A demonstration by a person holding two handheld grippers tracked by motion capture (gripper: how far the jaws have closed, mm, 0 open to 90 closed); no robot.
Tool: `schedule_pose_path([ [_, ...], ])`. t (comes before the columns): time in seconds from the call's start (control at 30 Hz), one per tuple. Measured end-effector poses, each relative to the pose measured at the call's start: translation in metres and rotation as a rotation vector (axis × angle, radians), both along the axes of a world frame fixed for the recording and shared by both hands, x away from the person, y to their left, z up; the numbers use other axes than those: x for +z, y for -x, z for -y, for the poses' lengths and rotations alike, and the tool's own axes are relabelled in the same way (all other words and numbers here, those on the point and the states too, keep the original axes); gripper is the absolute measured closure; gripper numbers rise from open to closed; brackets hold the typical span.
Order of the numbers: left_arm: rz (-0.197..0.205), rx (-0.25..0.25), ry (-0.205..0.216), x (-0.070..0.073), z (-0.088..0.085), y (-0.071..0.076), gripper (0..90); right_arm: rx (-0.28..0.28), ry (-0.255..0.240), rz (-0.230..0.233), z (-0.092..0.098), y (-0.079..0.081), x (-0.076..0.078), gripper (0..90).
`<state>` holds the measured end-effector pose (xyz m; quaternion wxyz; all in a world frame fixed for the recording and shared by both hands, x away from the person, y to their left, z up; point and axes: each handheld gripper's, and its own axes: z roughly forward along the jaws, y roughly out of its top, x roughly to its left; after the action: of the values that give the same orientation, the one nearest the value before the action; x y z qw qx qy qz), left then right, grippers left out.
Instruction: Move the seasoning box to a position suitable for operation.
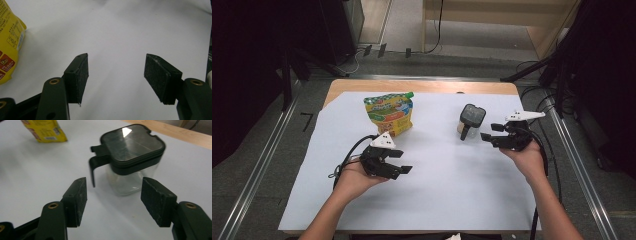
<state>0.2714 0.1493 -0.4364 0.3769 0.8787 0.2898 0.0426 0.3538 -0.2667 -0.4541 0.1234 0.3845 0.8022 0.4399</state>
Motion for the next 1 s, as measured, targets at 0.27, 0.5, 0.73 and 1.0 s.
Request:
schedule_pose_path([
  [0.27,0.002,0.006,0.002,0.0,-0.001,0.001,37.1,-0.013,0.057,-0.023,0.006,-0.021,-0.011,29.2],
  [0.5,0.0,0.003,0.0,-0.001,-0.001,0.003,37.1,-0.023,0.043,-0.052,0.003,-0.039,-0.028,20.7],
  [0.73,-0.004,0.011,-0.006,-0.002,-0.005,0.004,37.1,0.011,0.058,-0.055,-0.012,-0.054,-0.042,17.3],
  [1.0,-0.011,0.018,-0.014,-0.004,-0.006,0.006,37.2,0.031,0.048,-0.027,-0.027,-0.064,-0.05,13.5],
])
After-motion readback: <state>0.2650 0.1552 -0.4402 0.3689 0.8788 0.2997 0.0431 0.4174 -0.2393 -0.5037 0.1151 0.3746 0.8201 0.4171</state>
